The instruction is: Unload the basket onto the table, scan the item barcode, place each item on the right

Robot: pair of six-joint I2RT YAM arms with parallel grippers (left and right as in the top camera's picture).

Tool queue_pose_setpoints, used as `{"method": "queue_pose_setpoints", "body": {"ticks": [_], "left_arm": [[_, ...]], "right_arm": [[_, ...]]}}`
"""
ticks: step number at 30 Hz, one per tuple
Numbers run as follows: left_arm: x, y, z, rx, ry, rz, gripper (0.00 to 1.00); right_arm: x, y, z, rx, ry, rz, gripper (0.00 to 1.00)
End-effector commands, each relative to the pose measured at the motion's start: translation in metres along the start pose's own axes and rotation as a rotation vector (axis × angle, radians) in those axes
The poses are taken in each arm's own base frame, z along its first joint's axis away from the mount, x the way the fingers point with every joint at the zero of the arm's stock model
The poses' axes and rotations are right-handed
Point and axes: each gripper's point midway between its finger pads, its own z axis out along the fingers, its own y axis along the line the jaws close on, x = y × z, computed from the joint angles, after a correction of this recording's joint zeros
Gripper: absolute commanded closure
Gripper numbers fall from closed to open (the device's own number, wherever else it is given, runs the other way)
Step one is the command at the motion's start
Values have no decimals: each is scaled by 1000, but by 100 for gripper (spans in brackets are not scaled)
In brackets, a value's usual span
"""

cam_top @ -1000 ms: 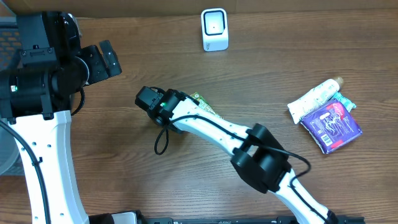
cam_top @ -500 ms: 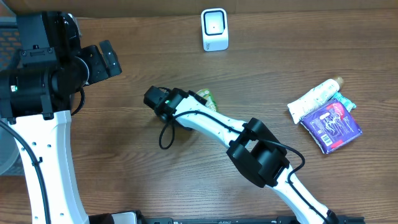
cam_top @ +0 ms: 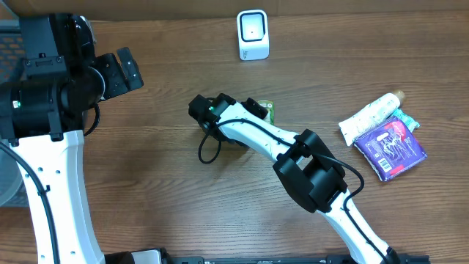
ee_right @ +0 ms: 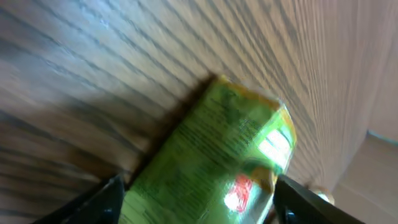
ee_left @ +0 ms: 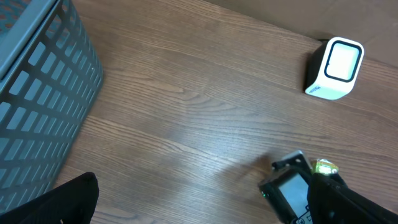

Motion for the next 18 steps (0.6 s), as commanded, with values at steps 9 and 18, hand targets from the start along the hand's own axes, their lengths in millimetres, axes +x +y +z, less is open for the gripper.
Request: {"method": "queue_pose_setpoints", "body": {"ticks": [9, 18], "left_arm": [[-3, 1, -4, -4, -17, -12, 0], [-3, 1, -4, -4, -17, -12, 0]], "right_arm": [[27, 26, 13, -151, 159, 380, 33], [15, 21, 20, -160, 121, 446, 77]]}}
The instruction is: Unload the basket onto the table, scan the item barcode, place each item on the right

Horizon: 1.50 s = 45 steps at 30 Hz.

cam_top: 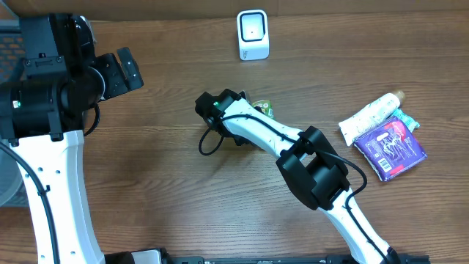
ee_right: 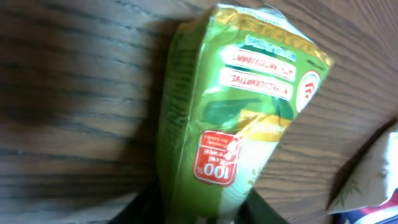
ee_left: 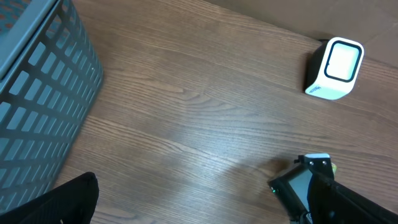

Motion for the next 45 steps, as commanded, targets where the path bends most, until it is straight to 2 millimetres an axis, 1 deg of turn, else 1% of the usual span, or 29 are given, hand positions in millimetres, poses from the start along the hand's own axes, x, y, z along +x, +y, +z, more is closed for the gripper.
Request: {"method": "queue_pose_setpoints", "body": {"ticks": [1, 4, 5, 6, 8, 10, 14, 15, 17, 20, 21, 22, 23, 25, 26, 28, 29, 30, 32, 33, 35, 37, 39, 41, 44, 45], "left_arm": [[-3, 1, -4, -4, -17, -12, 0], [-3, 1, -4, -4, -17, -12, 0], [-3, 1, -4, -4, -17, -12, 0], [-3, 1, -4, -4, -17, -12, 0], [-3, 1, -4, -4, -17, -12, 0], [-3, 1, -4, -4, -17, -12, 0], [-3, 1, -4, -4, -17, -12, 0], [-3, 1, -4, -4, -17, -12, 0], [-3, 1, -4, -4, -17, -12, 0], [-3, 1, -4, -4, -17, -12, 0], [-3, 1, -4, -4, -17, -12, 1], [-3, 1, -4, -4, -17, -12, 0], [-3, 1, -4, -4, -17, -12, 0], [-3, 1, -4, -4, -17, -12, 0], [-3, 1, -4, -4, -17, -12, 0], [-3, 1, -4, -4, -17, -12, 0], [-3, 1, -4, -4, -17, -12, 0], [-3, 1, -4, -4, -17, -12, 1], [-3, 1, -4, -4, -17, -12, 0], [-3, 1, -4, -4, -17, -12, 0], [-3, 1, -4, -4, -17, -12, 1], [-3, 1, -4, -4, -17, -12, 0], [-3, 1, -4, -4, -17, -12, 0], [-3, 1, -4, -4, -17, -12, 0], [-3, 1, -4, -4, -17, -12, 1], [-3, 1, -4, -4, -17, -12, 0]], "right_arm": [[5, 7, 13, -36, 42, 38, 80], [4, 10, 8, -72, 48, 45, 94], [4, 13, 3, -120, 57, 32, 96], [3, 18, -3, -173, 63, 13, 96], [2, 29, -21, -323, 73, -9, 96], [0, 40, -46, -519, 79, -30, 96], [-10, 62, -106, -1047, 76, -90, 96], [-13, 63, -117, -1160, 72, -99, 96], [-19, 61, -125, -1306, 67, -88, 96], [-22, 56, -116, -1408, 77, -44, 96], [-21, 55, -109, -1422, 92, -23, 96], [-19, 55, -100, -1418, 112, 2, 90], [-16, 55, -90, -1405, 131, 22, 71], [-10, 51, -59, -1295, 156, 64, 23], [-9, 44, -41, -1206, 163, 84, 0], [-10, 30, -23, -1091, 159, 101, 0], [-12, 22, -19, -1049, 149, 107, 0], [-16, 14, -20, -1022, 127, 98, 0], [-27, -4, -29, -964, 69, 86, 0], [-32, -13, -38, -939, 26, 61, 0], [-36, -21, -52, -919, -19, 26, 0], [-34, -17, -65, -927, -35, -2, 0], [-26, -3, -77, -962, -19, -35, 0], [-16, 16, -84, -993, 0, -87, 0], [3, 43, -90, -998, -17, -237, 0], [7, 49, -88, -972, -15, -251, 5]]}}
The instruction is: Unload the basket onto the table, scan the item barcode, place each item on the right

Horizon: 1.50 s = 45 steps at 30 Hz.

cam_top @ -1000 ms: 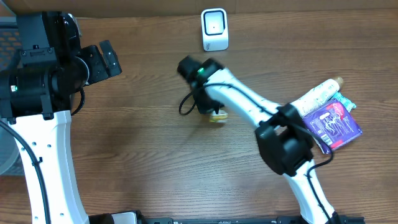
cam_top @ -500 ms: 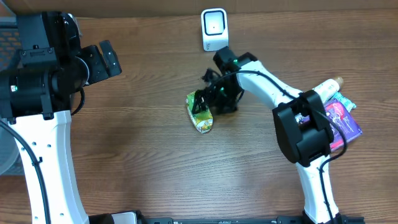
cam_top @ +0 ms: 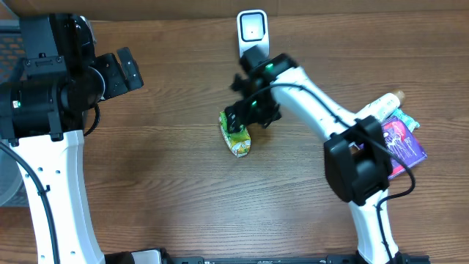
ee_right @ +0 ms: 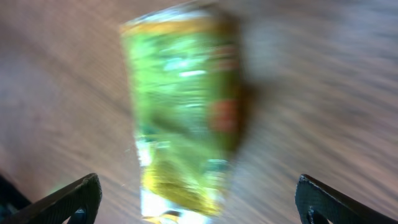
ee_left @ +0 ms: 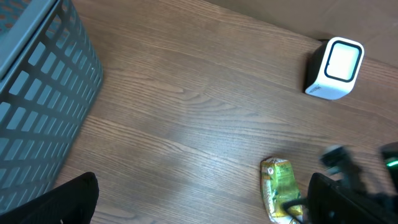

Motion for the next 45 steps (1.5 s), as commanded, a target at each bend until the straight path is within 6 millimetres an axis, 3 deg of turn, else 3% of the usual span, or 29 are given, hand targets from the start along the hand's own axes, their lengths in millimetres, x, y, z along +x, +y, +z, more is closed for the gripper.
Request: {"method": "queue_pose_setpoints", "body": {"ticks": [1, 3, 6, 9, 12, 16, 18, 27, 30, 31, 36, 39, 43, 44, 45], "left_arm": [[-3, 1, -4, -4, -17, -12, 0], [-3, 1, -4, -4, -17, -12, 0], [-3, 1, -4, -4, -17, -12, 0], [-3, 1, -4, -4, -17, -12, 0], [-3, 1, -4, -4, -17, -12, 1], [-3, 1, -4, -4, -17, -12, 1], [-3, 1, -4, -4, -17, -12, 1], [-3, 1, -4, -4, -17, -12, 0], [-3, 1, -4, -4, -17, -12, 0], [-3, 1, -4, -4, -17, -12, 0], [-3, 1, -4, -4, -17, -12, 0], [-3, 1, -4, -4, -17, -12, 1], [-3, 1, -4, -4, -17, -12, 0], [-3, 1, -4, -4, -17, -12, 0], [-3, 1, -4, -4, -17, -12, 0]], "right_arm": [[15, 28, 14, 34, 29, -145, 8], [20, 23, 26, 120, 38, -144, 13], [20, 0, 36, 321, -1, -49, 12], [20, -11, 41, 400, -33, 10, 12], [20, -12, 42, 402, -36, 31, 13], [20, -14, 41, 407, -45, 59, 25], [19, -13, 41, 406, -48, 59, 26], [0, -5, 30, 392, -109, 48, 24], [-1, -3, 32, 383, -114, 52, 25], [-2, -2, 34, 371, -122, 68, 20], [-1, 0, 43, 341, -122, 69, 18], [2, -1, 43, 344, -113, 82, 43], [3, -2, 43, 345, -111, 94, 66], [4, -2, 43, 346, -109, 94, 77], [4, -2, 43, 348, -110, 94, 82]]}}
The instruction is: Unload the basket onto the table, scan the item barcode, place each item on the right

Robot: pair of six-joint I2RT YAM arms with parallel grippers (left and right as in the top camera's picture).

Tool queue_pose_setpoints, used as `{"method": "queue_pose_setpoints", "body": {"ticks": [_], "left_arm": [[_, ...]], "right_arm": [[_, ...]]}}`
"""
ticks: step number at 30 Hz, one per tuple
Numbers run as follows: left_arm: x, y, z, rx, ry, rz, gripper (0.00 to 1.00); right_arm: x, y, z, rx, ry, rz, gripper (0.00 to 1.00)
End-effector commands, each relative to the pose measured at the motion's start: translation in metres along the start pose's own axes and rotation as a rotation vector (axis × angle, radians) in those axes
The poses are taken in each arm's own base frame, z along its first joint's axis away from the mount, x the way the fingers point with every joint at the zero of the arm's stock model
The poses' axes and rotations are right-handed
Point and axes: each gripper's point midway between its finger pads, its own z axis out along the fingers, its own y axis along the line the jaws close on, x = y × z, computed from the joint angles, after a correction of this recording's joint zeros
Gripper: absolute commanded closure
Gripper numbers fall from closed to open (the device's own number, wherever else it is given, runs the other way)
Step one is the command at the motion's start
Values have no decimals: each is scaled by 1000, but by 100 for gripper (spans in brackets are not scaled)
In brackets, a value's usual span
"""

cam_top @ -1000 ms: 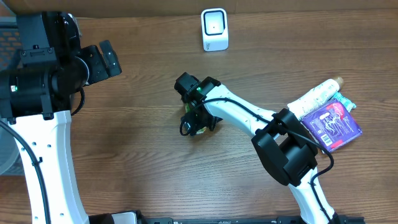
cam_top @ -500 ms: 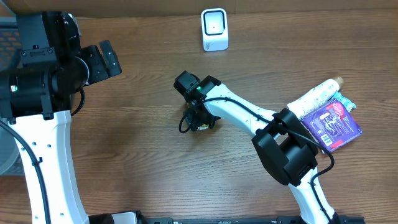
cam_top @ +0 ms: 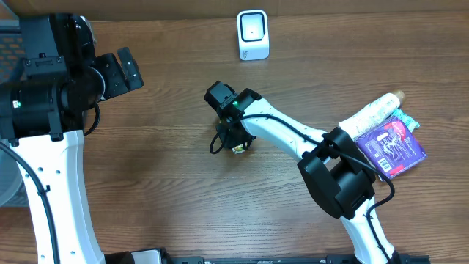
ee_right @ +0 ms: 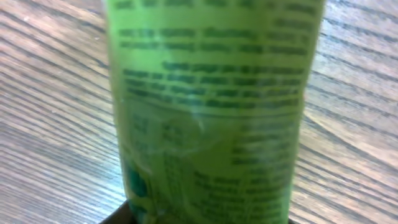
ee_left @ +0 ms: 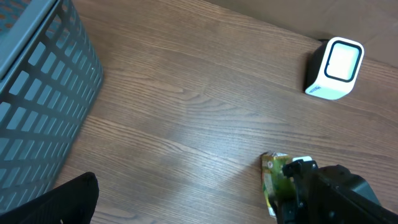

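The green snack packet [ee_right: 211, 93] fills the right wrist view, its printed side toward the camera. My right gripper [ee_right: 205, 214] is shut on the packet, with only dark finger edges showing at its lower sides. From overhead the right gripper [cam_top: 236, 141] covers most of the packet [cam_top: 239, 149] at mid-table. The left wrist view shows the packet [ee_left: 272, 177] beside the black right wrist. The white barcode scanner [cam_top: 253, 34] stands at the far edge, also seen as the scanner [ee_left: 336, 68]. My left gripper [ee_left: 199, 214] hangs open high at the left, holding nothing.
A grey mesh basket [ee_left: 37, 93] stands at the far left. A white tube [cam_top: 372, 114] and a purple packet [cam_top: 390, 148] lie at the right side of the table [cam_top: 146, 183].
My right gripper was open and raised near the scanner, with the packet lying free on the table. Now it is down at mid-table and shut on the packet. The left arm has not moved.
First my right gripper was down around the packet on the table, then it gripped it close to the camera. Later the packet lay loose while the gripper stood open above it toward the scanner. Now the gripper holds the packet again.
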Motion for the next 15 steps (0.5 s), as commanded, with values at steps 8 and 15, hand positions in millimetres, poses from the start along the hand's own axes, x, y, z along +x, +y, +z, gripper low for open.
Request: {"method": "queue_pose_setpoints", "body": {"ticks": [8, 15], "left_arm": [[-3, 1, -4, -4, -17, -12, 0], [-3, 1, -4, -4, -17, -12, 1]], "right_arm": [[-8, 14, -47, -192, -10, -21, 96], [-23, 15, -151, -821, -83, -71, 96]]}}
